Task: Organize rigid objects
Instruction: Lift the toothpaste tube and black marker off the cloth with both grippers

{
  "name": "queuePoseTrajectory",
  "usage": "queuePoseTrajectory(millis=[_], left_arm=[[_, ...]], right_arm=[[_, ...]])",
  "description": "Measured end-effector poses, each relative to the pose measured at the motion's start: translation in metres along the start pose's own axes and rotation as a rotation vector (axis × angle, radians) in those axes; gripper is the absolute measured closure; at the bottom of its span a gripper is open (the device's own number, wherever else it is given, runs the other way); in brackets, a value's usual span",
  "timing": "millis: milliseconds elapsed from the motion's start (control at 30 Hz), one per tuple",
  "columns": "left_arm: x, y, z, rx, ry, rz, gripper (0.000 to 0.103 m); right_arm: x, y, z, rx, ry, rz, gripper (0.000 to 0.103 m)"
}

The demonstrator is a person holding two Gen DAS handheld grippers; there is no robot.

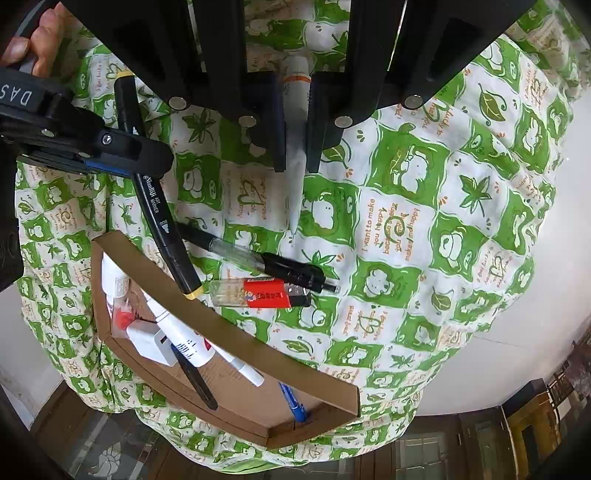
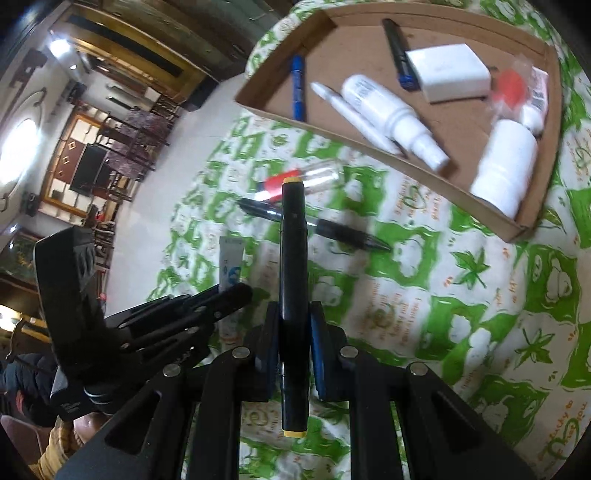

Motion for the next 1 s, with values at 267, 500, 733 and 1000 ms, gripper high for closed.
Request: queuePoseTrajectory(millis=[267,500,733,1000], left_arm=[[0.007,0.006,-0.005,-0.015,-0.004,-0.021,0.093],[0.014,0.017,-0.008,-0.026,-0.009,-0.041,0.093],[0.022,0.036,-0.014,-0.038,-0.023,-0.072,0.093],[0.03,0.06,-0.021,-0.056,-0.042,-0.104,0.093]], right_arm=[[0.008,0.008,0.001,-0.015,0.015,-0.039,0.088],[0.019,0.015,-0.002,-0.029,0.03,-0.077,0.088],[0.041,0.032,-0.018,-0.085,0.04,-0.158,0.088],[0.061,0.048,-0.039,-0.153,0.03,-0.232,0.088]])
Point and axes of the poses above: each gripper's, at about its wrist camera, not at the fingertips, and x roughly against the way its jaws point, z to its left, y to its top, the point moved 8 cm from there along -x, roughly the way its jaws point, and after that the axes turned 8 degrees about -z, right-handed, at the moved point
